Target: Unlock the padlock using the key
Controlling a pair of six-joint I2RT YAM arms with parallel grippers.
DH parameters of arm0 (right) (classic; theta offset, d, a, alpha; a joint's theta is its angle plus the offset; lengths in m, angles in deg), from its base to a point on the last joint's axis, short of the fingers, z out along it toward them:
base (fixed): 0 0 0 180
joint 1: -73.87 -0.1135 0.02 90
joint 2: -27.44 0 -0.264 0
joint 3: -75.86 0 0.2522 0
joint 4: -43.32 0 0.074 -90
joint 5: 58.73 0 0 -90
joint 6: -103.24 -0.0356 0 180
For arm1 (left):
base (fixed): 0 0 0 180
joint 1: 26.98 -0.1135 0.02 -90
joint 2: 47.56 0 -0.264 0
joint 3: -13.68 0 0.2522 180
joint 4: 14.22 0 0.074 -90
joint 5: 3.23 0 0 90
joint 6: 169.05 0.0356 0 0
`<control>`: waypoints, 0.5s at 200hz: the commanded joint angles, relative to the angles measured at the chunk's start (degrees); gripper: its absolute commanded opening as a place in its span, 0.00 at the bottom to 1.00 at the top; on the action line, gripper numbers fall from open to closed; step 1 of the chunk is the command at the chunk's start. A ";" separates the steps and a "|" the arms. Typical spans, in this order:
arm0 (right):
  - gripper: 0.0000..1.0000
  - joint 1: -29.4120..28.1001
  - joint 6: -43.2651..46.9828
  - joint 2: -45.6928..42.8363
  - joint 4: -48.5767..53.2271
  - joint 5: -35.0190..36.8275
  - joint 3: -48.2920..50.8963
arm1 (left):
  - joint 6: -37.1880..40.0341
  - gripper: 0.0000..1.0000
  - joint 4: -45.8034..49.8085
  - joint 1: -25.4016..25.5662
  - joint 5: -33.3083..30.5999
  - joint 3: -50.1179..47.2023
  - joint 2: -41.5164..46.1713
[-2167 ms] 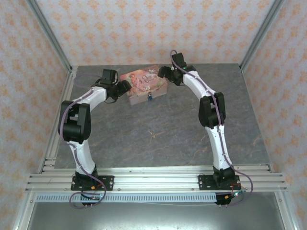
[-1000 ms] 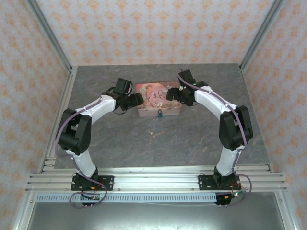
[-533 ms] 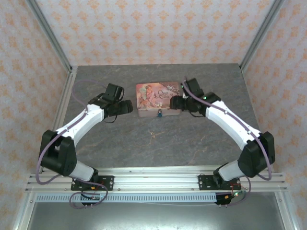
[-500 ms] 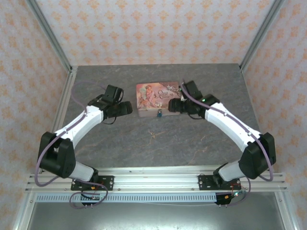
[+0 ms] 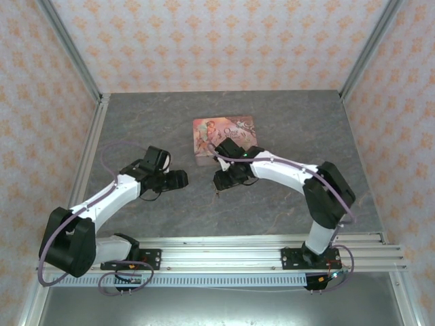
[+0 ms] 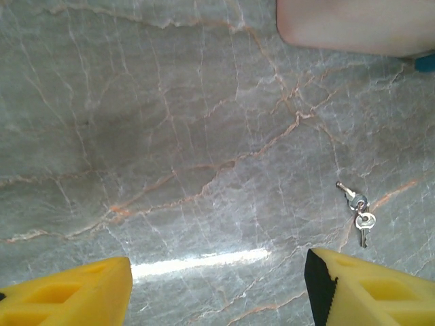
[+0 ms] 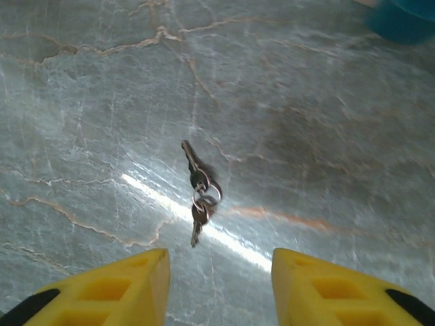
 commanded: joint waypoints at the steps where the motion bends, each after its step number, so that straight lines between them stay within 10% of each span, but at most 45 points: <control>1: 0.36 0.05 5.33 2.66 1.31 -2.05 -4.74 | -1.39 0.69 -2.25 0.39 1.33 -2.06 1.87; 100: 0.36 -0.88 12.50 12.91 6.28 -1.96 -11.43 | -0.42 0.69 -0.97 0.48 0.92 -3.25 2.58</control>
